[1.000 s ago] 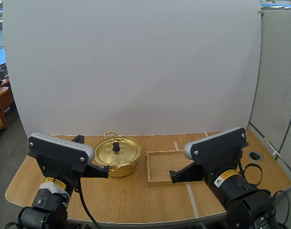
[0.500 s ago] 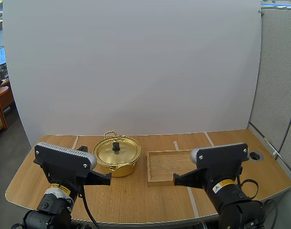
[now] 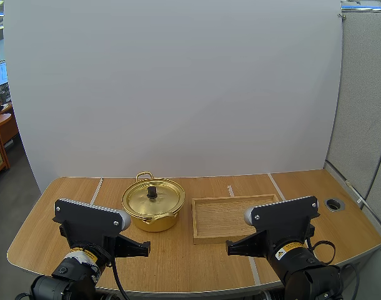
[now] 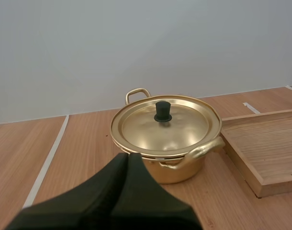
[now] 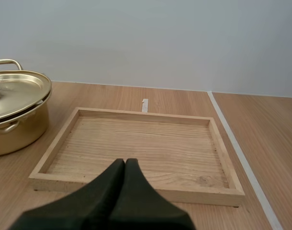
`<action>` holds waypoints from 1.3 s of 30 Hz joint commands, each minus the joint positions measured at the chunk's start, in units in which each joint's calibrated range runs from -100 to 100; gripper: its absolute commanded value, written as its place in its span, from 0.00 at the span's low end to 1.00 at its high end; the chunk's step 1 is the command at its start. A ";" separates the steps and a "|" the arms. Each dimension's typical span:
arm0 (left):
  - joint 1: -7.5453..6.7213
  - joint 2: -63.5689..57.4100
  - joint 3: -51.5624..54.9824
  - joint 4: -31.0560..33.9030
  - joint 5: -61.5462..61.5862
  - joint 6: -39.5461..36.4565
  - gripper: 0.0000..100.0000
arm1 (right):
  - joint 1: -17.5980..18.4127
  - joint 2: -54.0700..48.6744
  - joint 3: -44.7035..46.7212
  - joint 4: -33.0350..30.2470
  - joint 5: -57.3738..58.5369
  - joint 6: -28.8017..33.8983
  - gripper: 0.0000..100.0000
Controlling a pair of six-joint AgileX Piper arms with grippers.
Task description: Open the pot, put the pineapple inside, and close it
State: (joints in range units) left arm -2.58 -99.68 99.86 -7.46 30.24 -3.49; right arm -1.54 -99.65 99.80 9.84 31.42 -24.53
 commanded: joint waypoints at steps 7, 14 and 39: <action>0.99 -0.32 0.14 -0.29 -0.03 -1.24 0.00 | -0.20 -0.35 0.20 -0.79 0.30 -3.42 0.00; 1.35 -0.32 0.14 -0.29 -0.03 -1.45 0.00 | -0.20 -0.35 0.20 -0.79 0.97 -2.28 0.00; 1.33 -0.32 0.14 -0.29 -0.88 -1.21 0.00 | 2.20 -0.35 0.20 -0.39 0.24 -2.29 0.00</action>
State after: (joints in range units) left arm -1.35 -99.68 99.86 -7.46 30.59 -4.20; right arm 0.67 -99.65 99.80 9.43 32.47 -27.01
